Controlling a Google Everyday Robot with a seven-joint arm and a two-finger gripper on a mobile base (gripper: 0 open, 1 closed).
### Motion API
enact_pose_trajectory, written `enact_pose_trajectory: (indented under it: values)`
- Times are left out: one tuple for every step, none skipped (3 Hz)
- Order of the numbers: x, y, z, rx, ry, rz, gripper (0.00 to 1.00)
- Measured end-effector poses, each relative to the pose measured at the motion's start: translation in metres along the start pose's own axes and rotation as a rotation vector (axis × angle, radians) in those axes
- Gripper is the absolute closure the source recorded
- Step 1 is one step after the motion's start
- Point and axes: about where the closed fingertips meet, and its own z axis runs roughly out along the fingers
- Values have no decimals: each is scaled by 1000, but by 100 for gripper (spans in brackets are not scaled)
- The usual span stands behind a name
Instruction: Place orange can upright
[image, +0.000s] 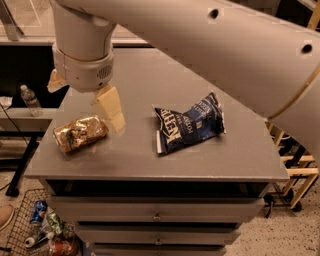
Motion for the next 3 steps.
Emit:
enact_pose_trajectory:
  values:
    - [-12,-10,27,-72,3,-8,0]
    - [-13,-15,53,-130,-5,9,0]
    - [-4,-19,74,-161,-34,39,0]
